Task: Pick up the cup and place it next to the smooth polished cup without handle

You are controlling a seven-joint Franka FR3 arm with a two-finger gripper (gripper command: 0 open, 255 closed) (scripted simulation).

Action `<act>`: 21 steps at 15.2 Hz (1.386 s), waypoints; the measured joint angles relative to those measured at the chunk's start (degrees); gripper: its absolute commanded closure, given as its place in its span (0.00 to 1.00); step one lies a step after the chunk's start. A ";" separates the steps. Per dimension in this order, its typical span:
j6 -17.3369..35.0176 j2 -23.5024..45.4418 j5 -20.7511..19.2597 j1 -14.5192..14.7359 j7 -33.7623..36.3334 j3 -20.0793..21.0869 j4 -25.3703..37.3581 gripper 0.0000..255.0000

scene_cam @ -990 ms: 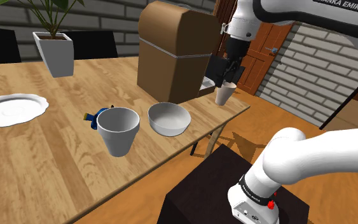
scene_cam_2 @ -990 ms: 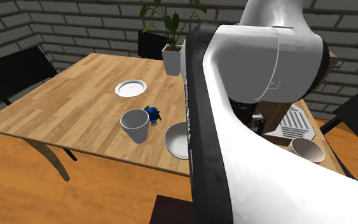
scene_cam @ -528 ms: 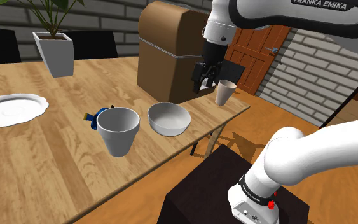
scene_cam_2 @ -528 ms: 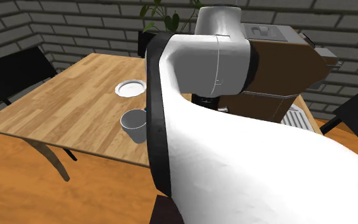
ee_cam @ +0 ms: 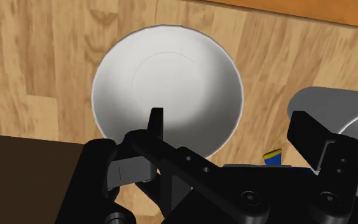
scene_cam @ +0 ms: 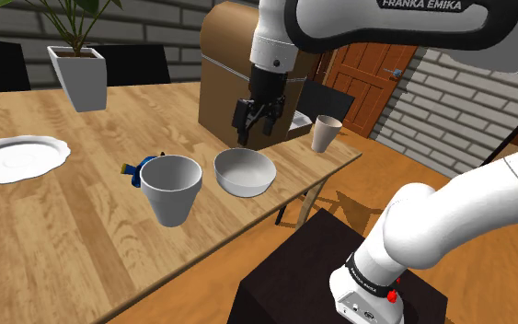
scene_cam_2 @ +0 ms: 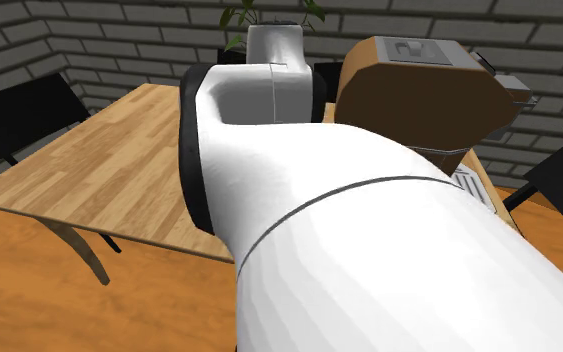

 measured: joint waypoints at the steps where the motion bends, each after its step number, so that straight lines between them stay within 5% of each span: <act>1: 0.94 1.85 -0.01 0.10 0.93 0.90 1.09 0.00; 10: 6.76 17.43 -2.46 1.98 11.72 9.49 11.85 0.00; 21: 12.88 19.63 -3.06 2.40 12.87 10.49 7.94 0.00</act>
